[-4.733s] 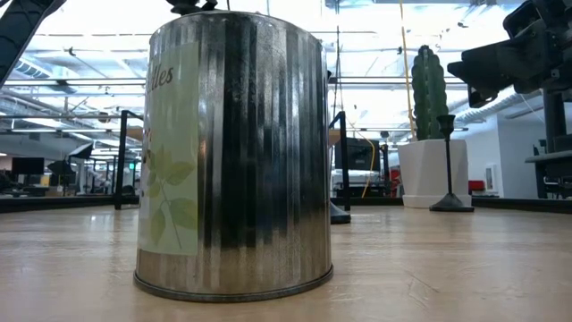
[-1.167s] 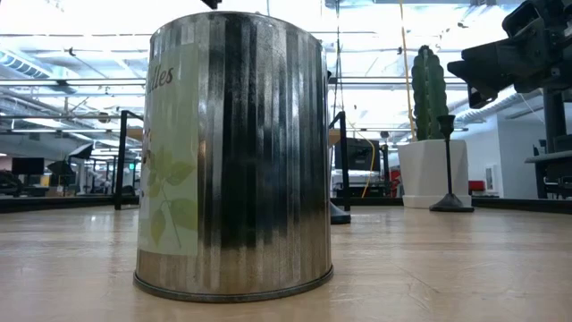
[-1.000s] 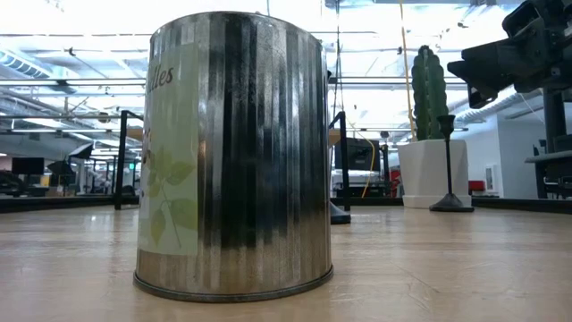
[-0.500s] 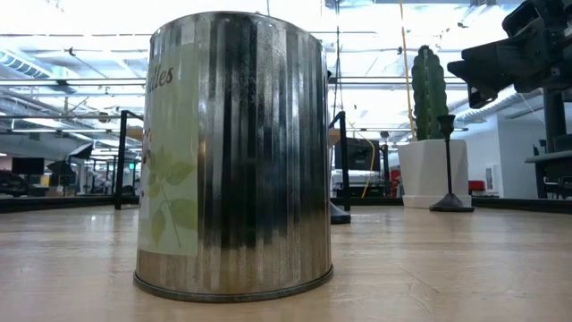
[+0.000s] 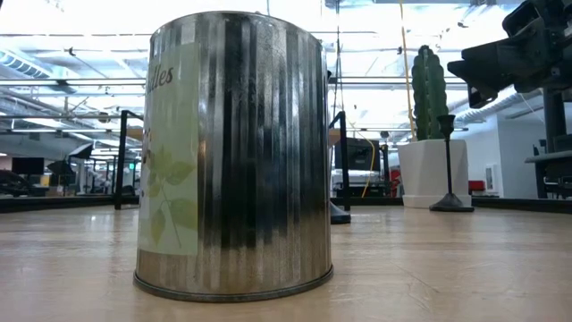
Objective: Pick & Place candle stick holders
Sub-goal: Put the green scented candle on the shelf
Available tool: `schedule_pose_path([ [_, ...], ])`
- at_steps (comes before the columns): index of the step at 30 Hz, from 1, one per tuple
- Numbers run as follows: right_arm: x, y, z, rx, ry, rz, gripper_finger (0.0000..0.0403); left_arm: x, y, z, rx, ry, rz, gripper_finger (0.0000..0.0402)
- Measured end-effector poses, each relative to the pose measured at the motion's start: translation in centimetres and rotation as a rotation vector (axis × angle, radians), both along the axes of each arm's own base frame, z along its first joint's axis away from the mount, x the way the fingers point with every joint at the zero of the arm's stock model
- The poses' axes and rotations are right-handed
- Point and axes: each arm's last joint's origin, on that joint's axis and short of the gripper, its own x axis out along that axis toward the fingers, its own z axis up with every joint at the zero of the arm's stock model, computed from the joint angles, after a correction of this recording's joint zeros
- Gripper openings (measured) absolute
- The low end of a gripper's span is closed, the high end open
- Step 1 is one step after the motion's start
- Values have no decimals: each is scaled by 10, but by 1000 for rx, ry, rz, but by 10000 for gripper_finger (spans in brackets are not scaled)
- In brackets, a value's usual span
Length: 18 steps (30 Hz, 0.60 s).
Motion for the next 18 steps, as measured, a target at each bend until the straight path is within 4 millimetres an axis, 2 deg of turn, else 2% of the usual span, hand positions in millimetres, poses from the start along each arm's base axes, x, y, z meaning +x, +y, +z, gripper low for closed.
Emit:
schedule_pose_path([
  [8, 0, 0, 0, 0, 0, 0, 125, 21, -21, -34, -5, 49, -54, 74],
  [18, 0, 0, 0, 0, 0, 0, 125, 18, -45, -32, -43, -26, -97, 74],
])
